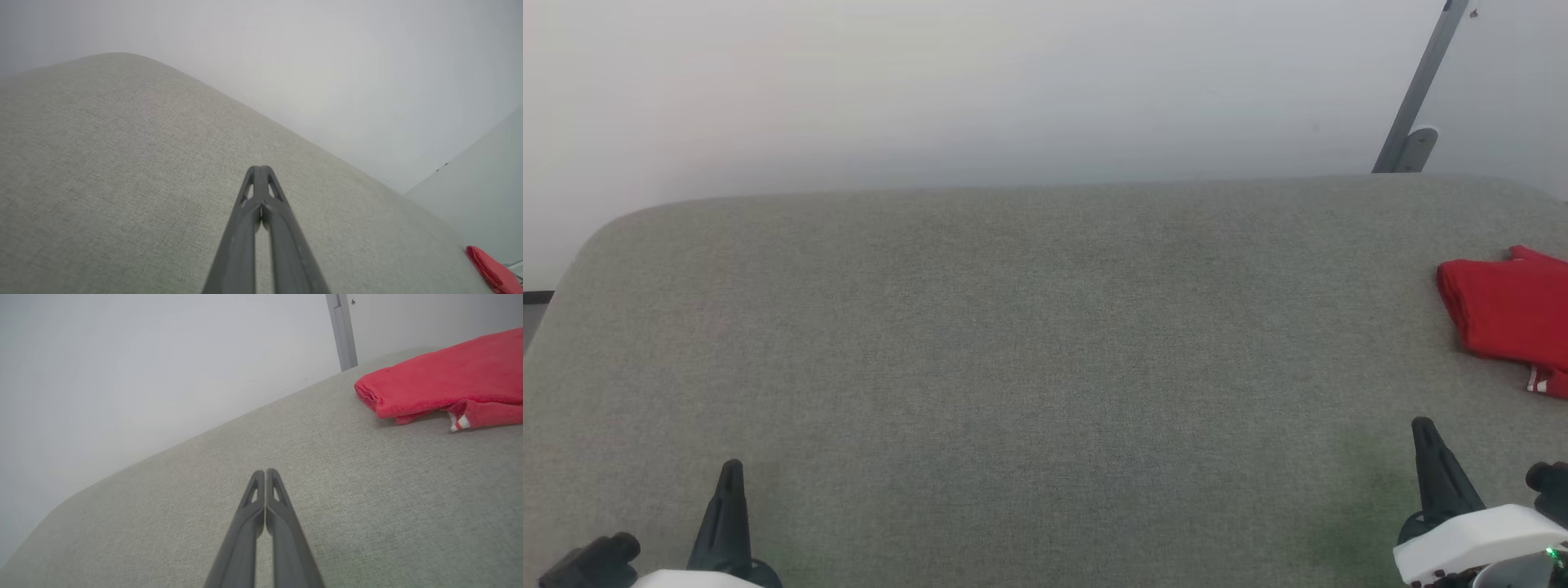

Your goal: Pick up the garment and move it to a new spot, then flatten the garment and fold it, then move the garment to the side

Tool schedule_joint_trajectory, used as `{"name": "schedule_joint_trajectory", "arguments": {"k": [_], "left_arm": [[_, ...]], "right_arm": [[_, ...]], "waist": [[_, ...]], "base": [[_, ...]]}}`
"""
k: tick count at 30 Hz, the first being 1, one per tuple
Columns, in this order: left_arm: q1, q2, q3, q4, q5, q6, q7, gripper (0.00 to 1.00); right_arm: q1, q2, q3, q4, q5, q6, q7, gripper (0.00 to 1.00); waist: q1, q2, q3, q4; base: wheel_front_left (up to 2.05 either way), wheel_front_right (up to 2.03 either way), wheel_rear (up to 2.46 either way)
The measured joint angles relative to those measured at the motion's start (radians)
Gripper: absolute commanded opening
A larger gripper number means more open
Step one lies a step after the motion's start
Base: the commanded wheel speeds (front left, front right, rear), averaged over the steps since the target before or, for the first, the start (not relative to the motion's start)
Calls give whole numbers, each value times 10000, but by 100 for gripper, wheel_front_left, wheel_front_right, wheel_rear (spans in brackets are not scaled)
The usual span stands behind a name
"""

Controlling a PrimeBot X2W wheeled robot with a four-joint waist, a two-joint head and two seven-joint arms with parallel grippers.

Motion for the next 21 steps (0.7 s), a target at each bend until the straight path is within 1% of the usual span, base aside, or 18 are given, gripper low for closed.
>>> {"name": "schedule_joint_trajectory", "arguments": {"k": [6,21], "left_arm": [[-180,-50,-42,33,-903,0,238,0],[-569,-182,-136,125,-2777,0,792,0]], "right_arm": [[-105,117,-29,-33,886,0,242,0],[-269,360,-109,-125,2834,-2,786,0]], "waist": [[0,0,3,-6],[1,0,11,-22]], "base": [[0,0,0],[0,0,0]]}}
